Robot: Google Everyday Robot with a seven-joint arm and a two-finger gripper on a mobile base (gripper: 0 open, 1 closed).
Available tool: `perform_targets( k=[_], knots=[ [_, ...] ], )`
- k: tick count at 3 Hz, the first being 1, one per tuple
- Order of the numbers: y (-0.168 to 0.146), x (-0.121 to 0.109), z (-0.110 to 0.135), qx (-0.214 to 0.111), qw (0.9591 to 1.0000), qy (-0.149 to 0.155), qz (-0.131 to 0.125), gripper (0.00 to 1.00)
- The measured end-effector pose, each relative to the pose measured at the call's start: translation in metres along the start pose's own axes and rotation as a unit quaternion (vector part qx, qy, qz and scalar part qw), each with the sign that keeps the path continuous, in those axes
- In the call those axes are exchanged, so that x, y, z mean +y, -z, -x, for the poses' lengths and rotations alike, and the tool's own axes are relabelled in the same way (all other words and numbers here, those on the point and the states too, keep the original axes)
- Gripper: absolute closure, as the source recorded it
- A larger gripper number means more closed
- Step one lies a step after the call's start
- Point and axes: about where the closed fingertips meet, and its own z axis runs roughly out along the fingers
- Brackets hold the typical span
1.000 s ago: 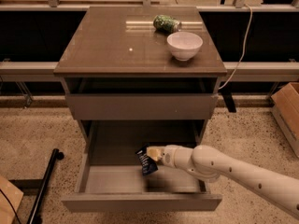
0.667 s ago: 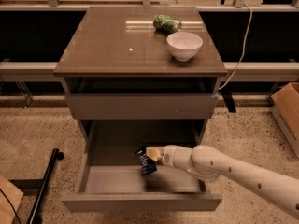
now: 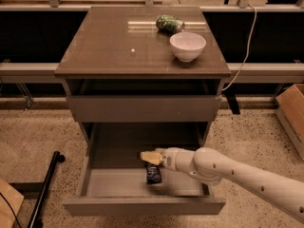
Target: Place rxbar blueberry into middle drawer
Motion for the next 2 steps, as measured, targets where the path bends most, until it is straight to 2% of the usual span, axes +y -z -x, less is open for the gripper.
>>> perform_targets(
  k=[1, 2],
  knots=[
    [-0.001, 0.001, -0.0003, 0.001, 1.0, 0.0, 0.001, 0.0],
    [-0.001, 0.001, -0.0003, 0.001, 1.0, 0.0, 0.001, 0.0]
  ],
)
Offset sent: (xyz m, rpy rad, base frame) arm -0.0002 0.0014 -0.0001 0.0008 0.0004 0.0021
